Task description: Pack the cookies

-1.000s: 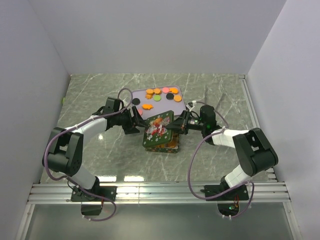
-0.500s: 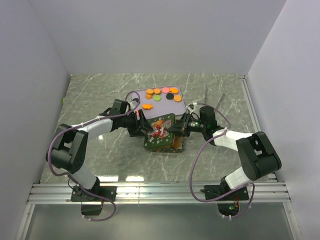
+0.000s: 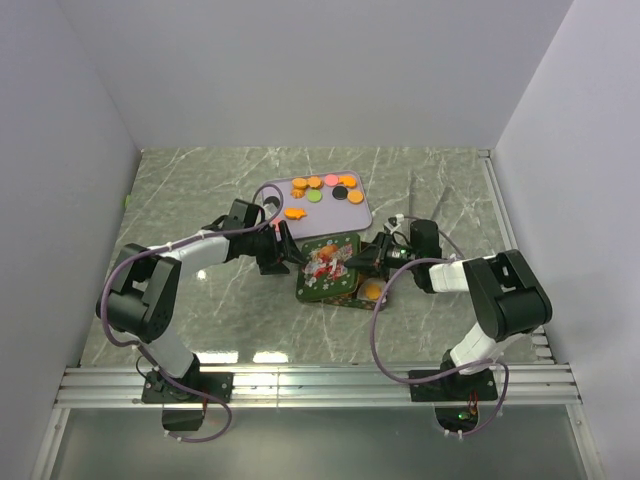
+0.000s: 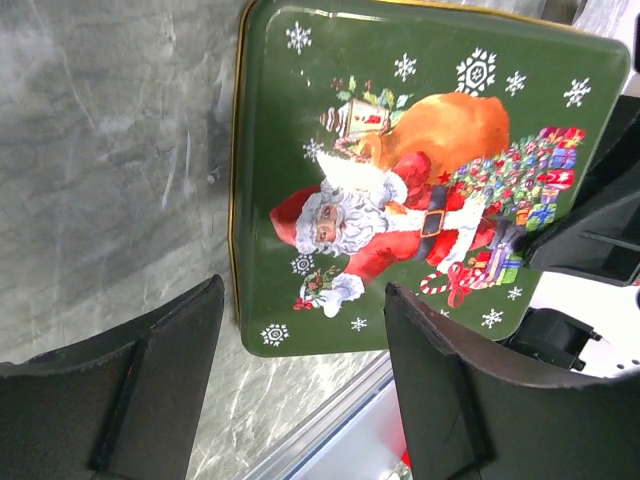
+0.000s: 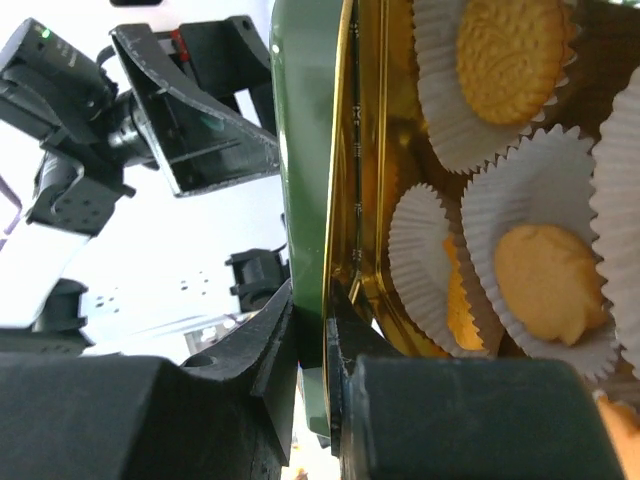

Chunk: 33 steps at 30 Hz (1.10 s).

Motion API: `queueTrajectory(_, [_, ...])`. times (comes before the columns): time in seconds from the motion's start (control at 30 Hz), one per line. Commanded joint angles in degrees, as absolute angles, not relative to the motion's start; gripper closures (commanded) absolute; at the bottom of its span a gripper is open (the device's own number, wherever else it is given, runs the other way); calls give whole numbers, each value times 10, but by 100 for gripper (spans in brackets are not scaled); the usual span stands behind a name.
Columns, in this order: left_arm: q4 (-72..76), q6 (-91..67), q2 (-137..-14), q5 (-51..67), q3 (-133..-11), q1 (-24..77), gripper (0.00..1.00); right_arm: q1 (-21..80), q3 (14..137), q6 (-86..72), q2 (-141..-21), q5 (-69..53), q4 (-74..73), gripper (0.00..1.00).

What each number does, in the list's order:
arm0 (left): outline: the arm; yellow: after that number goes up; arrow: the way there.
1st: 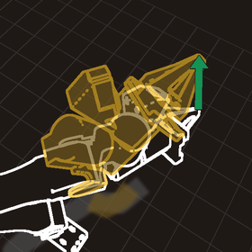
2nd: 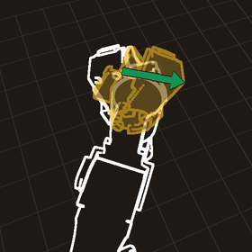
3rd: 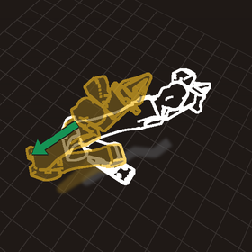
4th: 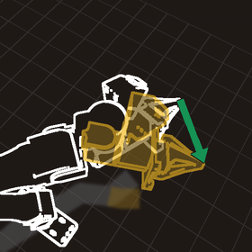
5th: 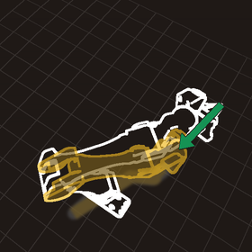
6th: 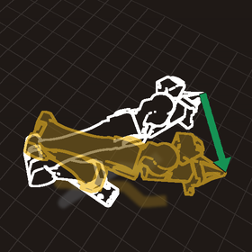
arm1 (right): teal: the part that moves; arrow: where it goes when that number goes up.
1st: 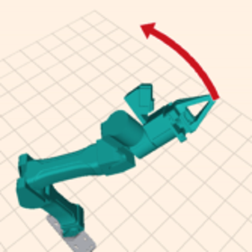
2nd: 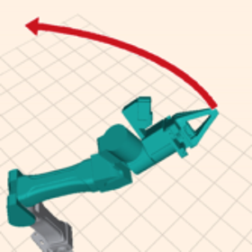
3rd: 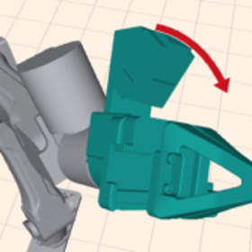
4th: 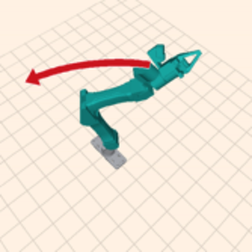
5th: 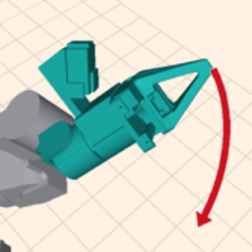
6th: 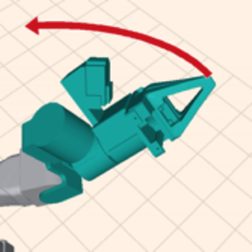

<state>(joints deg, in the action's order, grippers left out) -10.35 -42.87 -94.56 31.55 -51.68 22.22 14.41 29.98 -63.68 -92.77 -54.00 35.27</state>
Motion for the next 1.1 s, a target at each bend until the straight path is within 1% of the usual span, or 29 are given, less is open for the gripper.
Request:
queueTrajectory(0.0, [-96, -427, -950, 309, -538, 222, 29, 134, 283, -676, -933, -582, 426, 100])
queueTrajectory(0.2, [-98, -431, -947, 305, -548, 223, 29, 134, 304, -666, -869, -607, 389, 100])
queueTrajectory(0.37, [-114, -432, -941, 294, -571, 223, 30, 129, 339, -698, -797, -608, 363, 100])
queueTrajectory(0.43, [-124, -429, -933, 282, -580, 223, 30, 110, 369, -668, -766, -576, 299, 100])
queueTrajectory(0.47, [-134, -426, -928, 275, -596, 225, 31, 103, 380, -647, -732, -556, 209, 100])
queueTrajectory(0.53, [-162, -416, -924, 254, -611, 232, 31, 76, 409, -612, -702, -525, 158, 100])
queueTrajectory(0.6, [-184, -410, -921, 244, -634, 246, 31, 55, 448, -568, -665, -502, 65, 100])
queueTrajectory(0.63, [-191, -404, -924, 232, -643, 253, 31, 48, 465, -545, -652, -481, 21, 100])
queueTrajectory(0.67, [-201, -400, -932, 222, -665, 261, 31, 33, 481, -522, -633, -439, -67, 100])
queueTrajectory(0.7, [-222, -396, -939, 214, -678, 282, 31, 26, 509, -487, -624, -415, -103, 100])
queueTrajectory(0.77, [-247, -388, -970, 176, -714, 303, 34, 5, 526, -469, -600, -379, -172, 100])
queueTrajectory(0.87, [-295, -387, -1024, 126, -762, 344, 36, 3, 547, -442, -581, -353, -238, 100])
queueTrajectory(0.93, [-324, -389, -1048, 113, -783, 364, 38, 3, 543, -438, -570, -343, -249, 100])
queueTrajectory(1.07, [-374, -392, -1099, 56, -830, 388, 40, 3, 533, -431, -556, -338, -258, 100])
